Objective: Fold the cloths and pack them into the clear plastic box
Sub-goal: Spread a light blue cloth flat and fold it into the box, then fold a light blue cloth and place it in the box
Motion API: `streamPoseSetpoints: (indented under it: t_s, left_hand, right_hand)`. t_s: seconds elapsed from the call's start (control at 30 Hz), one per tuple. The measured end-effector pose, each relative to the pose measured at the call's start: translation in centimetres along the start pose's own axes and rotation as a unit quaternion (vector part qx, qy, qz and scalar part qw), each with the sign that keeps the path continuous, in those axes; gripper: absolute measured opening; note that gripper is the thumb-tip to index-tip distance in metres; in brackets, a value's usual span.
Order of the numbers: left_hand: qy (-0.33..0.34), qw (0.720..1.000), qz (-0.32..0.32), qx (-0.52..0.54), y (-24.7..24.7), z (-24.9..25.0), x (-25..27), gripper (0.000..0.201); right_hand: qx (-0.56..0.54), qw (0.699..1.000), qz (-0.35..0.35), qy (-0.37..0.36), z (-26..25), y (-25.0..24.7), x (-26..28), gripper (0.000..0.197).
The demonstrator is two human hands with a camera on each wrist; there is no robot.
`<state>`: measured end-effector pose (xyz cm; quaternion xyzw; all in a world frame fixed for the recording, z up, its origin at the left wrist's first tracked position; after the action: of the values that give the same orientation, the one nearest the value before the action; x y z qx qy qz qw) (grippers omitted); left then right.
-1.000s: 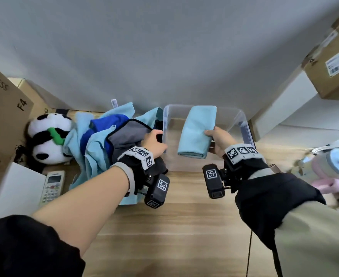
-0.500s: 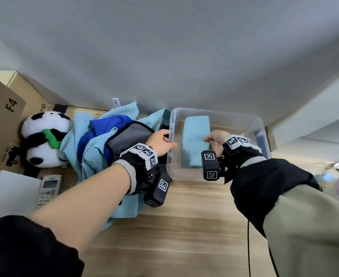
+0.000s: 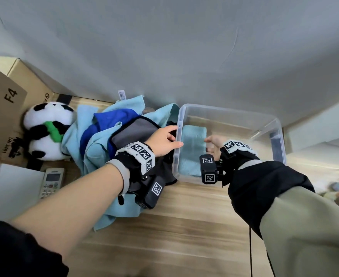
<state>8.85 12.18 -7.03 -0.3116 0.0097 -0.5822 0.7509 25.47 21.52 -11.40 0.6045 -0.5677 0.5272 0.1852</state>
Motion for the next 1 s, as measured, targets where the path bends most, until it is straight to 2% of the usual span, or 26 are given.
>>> streamPoseSetpoints:
  t_s: [0.17,0.3,0.33,0.47,0.63,0.73,0.87,0.93,1.0]
  left_hand:
    - [-0.01,0.999,-0.01,0.03,0.0,0.0,0.3,0.06]
    - [-0.01,0.998,0.013,0.054,0.0,-0.2,0.8,0.052]
    - [-0.013,0.998,0.027,0.058,0.0,-0.4,0.9,0.048]
    - [-0.027,0.992,0.101,0.069,-0.8,-1.5,1.6,0.027]
    - [-0.028,0.982,0.179,0.048,-3.2,-4.0,3.5,0.013]
    - [-0.035,0.971,0.234,-0.003,-5.0,-6.1,5.2,0.021]
    - [-0.058,0.952,0.3,-0.017,-7.3,-8.0,7.7,0.023]
    - [-0.056,0.937,0.339,-0.06,-8.4,-8.8,8.8,0.023]
    - [-0.085,0.918,0.372,-0.106,-9.3,-9.6,10.0,0.024]
  right_hand:
    - [-0.007,0.999,-0.03,0.01,0.3,0.3,1.0,0.017]
    - [-0.007,1.0,-0.019,0.003,0.1,-0.7,2.3,0.044]
    - [-0.012,1.0,-0.015,-0.011,0.1,-1.2,2.7,0.043]
    - [-0.064,0.997,-0.031,-0.041,0.8,-2.4,4.9,0.012]
    - [-0.081,0.988,-0.027,-0.131,2.1,-2.1,8.8,0.014]
    - [-0.097,0.979,-0.042,-0.176,3.2,-1.1,11.4,0.016]
    - [-0.102,0.969,-0.078,-0.212,4.9,0.7,14.1,0.018]
    - [-0.099,0.964,-0.106,-0.223,5.6,1.7,15.2,0.02]
    - [-0.073,0.962,-0.129,-0.228,6.6,2.9,16.0,0.021]
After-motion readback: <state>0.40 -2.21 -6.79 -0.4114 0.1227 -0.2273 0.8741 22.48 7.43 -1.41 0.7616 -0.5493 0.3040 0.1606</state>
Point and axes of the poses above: each hand's wrist, its own x-axis away from the middle knuckle, its own y-axis out of the palm, z = x × y, the point moved 1 cm from there along -x, towards the middle knuckle, and after that the axes turned 12 degrees about z, right-handed, at the moved point
